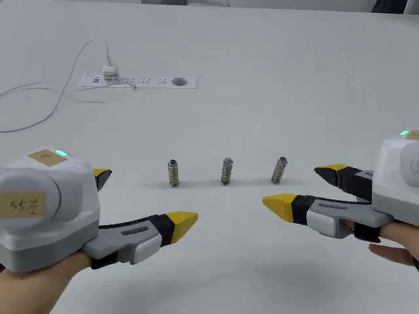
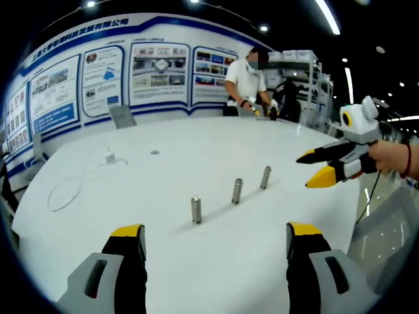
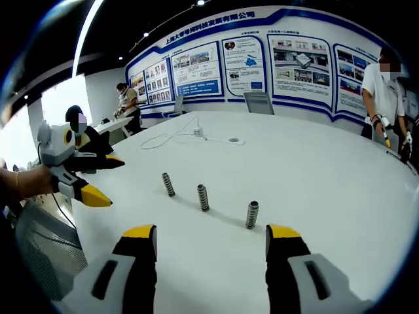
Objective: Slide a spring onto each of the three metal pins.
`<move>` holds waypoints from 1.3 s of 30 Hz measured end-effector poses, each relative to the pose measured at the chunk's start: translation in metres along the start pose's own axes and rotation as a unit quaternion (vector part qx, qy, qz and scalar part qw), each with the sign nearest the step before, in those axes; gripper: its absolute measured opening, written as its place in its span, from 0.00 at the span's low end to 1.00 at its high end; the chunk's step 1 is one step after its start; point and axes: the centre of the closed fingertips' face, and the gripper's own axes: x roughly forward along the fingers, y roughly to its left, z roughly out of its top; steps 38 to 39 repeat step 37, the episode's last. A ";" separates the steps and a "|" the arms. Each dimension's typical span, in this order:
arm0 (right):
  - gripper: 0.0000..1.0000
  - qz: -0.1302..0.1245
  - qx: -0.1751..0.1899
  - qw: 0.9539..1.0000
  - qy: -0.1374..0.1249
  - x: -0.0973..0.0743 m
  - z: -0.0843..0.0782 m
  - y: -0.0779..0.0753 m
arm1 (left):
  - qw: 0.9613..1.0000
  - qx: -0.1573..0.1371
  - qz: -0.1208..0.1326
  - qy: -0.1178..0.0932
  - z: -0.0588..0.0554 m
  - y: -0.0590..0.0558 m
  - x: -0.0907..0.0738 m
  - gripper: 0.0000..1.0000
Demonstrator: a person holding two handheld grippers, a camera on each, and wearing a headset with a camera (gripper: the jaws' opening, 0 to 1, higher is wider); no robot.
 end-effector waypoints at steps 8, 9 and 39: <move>0.74 0.009 0.000 1.000 0.000 -0.006 -0.005 0.008 | 1.000 -0.008 0.003 0.005 -0.006 -0.001 -0.006 0.90; 0.75 0.010 -0.001 1.000 0.000 -0.006 -0.006 0.009 | 1.000 -0.010 0.004 0.005 -0.006 0.000 -0.007 0.90; 0.79 0.012 -0.002 1.000 0.000 -0.013 -0.012 0.013 | 1.000 -0.020 0.019 0.000 -0.011 0.002 -0.020 0.89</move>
